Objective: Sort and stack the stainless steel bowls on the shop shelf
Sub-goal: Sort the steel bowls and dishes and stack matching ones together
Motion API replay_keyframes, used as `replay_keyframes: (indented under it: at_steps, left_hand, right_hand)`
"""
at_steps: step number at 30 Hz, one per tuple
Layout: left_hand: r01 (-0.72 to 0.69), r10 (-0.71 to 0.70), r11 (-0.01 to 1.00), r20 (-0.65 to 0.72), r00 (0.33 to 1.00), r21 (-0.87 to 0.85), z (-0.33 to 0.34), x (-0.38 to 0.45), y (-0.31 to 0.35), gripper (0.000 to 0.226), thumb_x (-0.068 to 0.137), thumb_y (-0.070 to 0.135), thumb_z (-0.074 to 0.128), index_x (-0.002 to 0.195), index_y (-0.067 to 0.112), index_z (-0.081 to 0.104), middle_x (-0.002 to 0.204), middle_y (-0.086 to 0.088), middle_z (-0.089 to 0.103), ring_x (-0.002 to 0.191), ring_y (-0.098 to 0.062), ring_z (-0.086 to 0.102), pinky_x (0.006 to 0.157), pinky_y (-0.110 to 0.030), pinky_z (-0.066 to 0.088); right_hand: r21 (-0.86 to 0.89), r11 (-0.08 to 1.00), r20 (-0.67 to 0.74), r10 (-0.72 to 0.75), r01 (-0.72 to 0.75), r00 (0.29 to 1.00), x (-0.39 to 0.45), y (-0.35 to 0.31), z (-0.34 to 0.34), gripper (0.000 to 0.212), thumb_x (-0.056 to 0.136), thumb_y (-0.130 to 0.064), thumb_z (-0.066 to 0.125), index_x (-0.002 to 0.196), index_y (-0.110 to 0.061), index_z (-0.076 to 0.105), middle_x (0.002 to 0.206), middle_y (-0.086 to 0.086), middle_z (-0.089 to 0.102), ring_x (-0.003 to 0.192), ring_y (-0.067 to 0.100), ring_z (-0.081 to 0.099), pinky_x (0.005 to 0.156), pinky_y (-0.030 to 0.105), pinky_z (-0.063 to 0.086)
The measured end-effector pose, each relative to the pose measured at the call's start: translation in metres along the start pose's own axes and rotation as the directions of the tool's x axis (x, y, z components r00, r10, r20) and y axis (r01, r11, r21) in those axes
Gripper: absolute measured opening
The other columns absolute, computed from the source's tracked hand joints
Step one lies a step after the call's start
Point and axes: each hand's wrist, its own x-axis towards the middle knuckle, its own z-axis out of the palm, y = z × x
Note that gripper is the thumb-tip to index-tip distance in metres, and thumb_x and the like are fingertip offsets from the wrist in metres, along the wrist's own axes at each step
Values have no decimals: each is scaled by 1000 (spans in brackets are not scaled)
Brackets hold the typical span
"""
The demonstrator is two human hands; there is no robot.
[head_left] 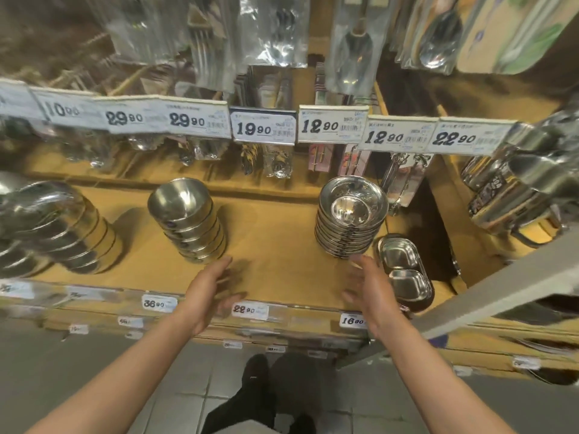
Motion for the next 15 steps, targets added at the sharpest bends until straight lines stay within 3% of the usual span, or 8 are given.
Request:
replay_keyframes:
  at_steps: [4,7,9,12,15]
  left_hand:
    - [-45,41,998,-103,994,-35,-44,-7,16,20,101,36,53,109,22,65,110,-5,65,97,-18,65,72,-36,56]
    - [-83,70,994,-169,983,-73,-67,-2,27,19,101,31,51,108,19,64,105,-4,65,94,-17,66,68,-33,56]
    - [-97,75,990,-205,976,-99,-81,4,32,25,101,29,50,118,14,61,104,-4,62,95,-19,63,69,-34,56]
    - [-103,71,987,-244,967,-122,-103,18,37,34,102,29,49,131,13,55,110,-5,60,99,-20,60,71,-35,54]
    - [-119,80,984,-268,960,-133,-124,39,44,39,103,34,47,137,17,54,129,-7,55,107,-19,57,72,-34,52]
  right_hand:
    - [-54,998,69,34,-30,997,-2,-2,24,41,105,-40,44,138,-17,55,133,6,57,114,22,58,77,34,53]
    - [-58,996,90,79,-74,993,1,-3,52,41,104,-36,47,140,-16,53,129,5,58,111,22,59,77,35,53]
    - [-55,993,103,107,-101,989,3,-3,75,38,103,-33,50,136,-16,56,128,7,60,110,23,59,73,34,52]
    - [-32,988,124,153,-150,980,8,2,112,31,102,-33,53,127,-16,61,130,9,59,111,23,58,72,36,48]
    - [14,988,193,147,-153,970,15,11,151,32,101,-45,50,125,-26,60,131,8,57,110,20,56,73,37,49]
